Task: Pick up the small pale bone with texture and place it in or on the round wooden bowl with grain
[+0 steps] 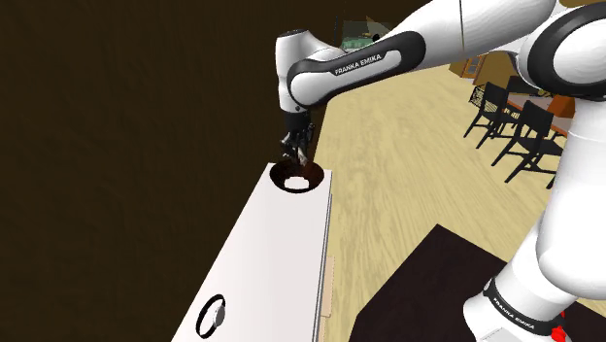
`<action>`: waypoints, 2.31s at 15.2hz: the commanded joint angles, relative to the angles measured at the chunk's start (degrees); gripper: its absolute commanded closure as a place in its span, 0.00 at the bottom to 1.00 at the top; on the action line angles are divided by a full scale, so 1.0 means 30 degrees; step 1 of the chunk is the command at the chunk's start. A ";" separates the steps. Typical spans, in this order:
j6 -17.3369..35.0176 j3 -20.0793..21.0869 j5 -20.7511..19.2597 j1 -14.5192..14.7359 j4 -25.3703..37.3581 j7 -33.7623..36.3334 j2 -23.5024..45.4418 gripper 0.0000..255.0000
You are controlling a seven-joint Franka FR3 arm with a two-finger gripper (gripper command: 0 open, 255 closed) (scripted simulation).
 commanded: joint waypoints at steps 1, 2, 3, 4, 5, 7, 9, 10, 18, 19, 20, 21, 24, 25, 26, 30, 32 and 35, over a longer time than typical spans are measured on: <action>-0.0152 -0.0338 -0.0071 -0.0465 0.0921 -0.0875 0.0665 1.00; 0.0077 -0.0346 -0.0105 -0.0468 0.0753 -0.0832 0.0731 1.00; 0.0304 -0.0356 -0.0140 -0.0468 0.0590 -0.0789 0.0800 1.00; 0.0529 -0.0367 -0.0176 -0.0467 0.0431 -0.0746 0.0873 1.00; 0.0754 -0.0379 -0.0214 -0.0465 0.0278 -0.0702 0.0949 1.00; 0.1198 -0.0405 -0.0294 -0.0460 -0.0015 -0.0611 0.1113 1.00; 0.1637 -0.0434 -0.0379 -0.0452 -0.0288 -0.0517 0.1291 1.00; 0.1855 -0.0449 -0.0424 -0.0447 -0.0418 -0.0469 0.1385 1.00; 0.2734 -0.0519 -0.0622 -0.0419 -0.0902 -0.0264 0.1806 1.00; 0.2734 -0.0519 -0.0621 -0.0419 -0.0902 -0.0264 0.1806 1.00; 0.2734 -0.0519 -0.0621 -0.0419 -0.0902 -0.0264 0.1806 1.00; 0.2734 -0.0519 -0.0621 -0.0419 -0.0902 -0.0264 0.1806 1.00; 0.2734 -0.0519 -0.0621 -0.0419 -0.0902 -0.0264 0.1806 0.00; 0.2733 -0.0519 -0.0621 -0.0419 -0.0902 -0.0264 0.1806 0.00; 0.2733 -0.0519 -0.0621 -0.0419 -0.0902 -0.0264 0.1806 0.00; 0.1651 -0.0404 -0.0395 -0.0384 -0.0301 -0.0411 0.1307 0.00; 0.0655 -0.0314 -0.0221 -0.0340 0.0336 -0.0526 0.0935 0.00; 0.0655 -0.0313 -0.0221 -0.0341 0.0335 -0.0526 0.0934 0.00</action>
